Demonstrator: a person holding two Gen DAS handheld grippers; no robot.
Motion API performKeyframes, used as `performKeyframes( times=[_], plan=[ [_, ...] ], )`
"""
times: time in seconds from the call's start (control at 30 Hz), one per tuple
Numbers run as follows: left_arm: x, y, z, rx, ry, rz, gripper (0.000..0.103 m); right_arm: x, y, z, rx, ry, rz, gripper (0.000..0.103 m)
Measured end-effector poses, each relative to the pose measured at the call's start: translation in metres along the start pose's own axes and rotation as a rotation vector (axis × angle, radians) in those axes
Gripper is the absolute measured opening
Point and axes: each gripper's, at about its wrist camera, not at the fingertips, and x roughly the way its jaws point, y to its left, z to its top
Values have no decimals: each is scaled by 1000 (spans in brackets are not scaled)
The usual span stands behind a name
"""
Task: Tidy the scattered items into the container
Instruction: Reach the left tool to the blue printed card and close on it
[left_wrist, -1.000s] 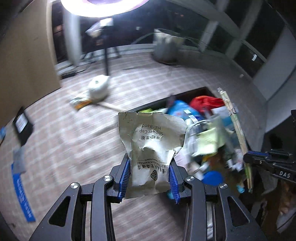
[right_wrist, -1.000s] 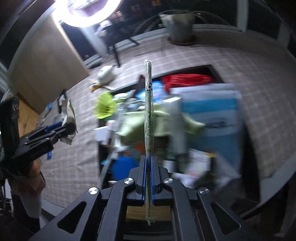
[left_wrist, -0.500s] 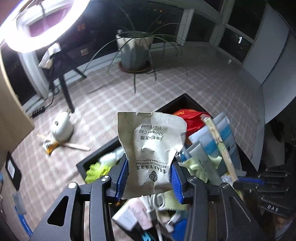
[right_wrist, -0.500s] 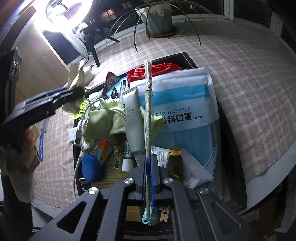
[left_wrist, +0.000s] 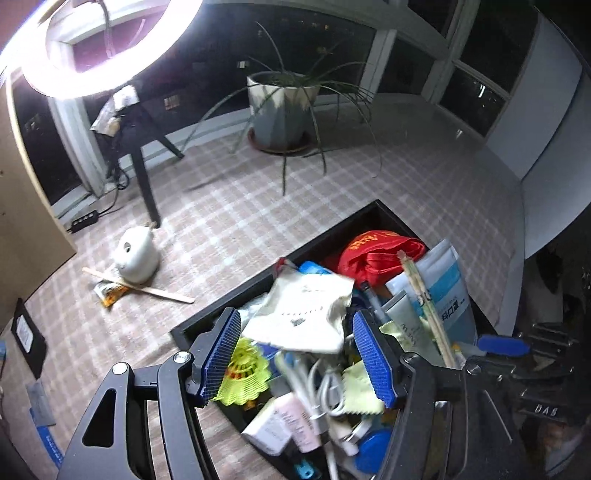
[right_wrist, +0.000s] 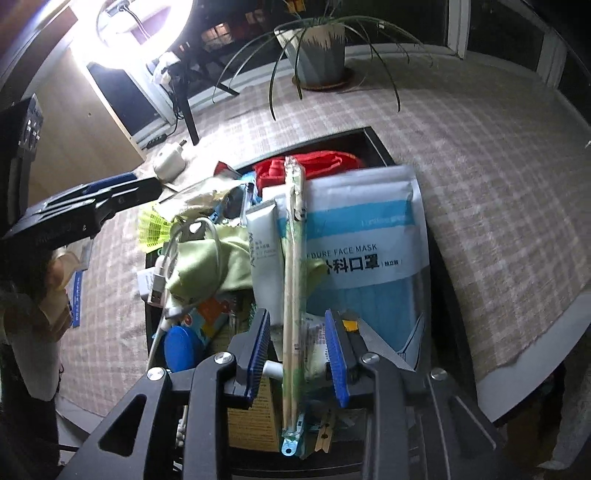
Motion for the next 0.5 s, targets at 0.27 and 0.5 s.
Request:
performKeyframes(
  times=[0.27, 0.5],
  plan=[
    [-32, 49, -42, -53, 6, 101, 67, -8, 30, -1, -23, -27, 15, 29],
    [-57, 132, -106, -194, 56, 206, 67, -3, 79, -3, -80, -24, 45, 33]
  ],
)
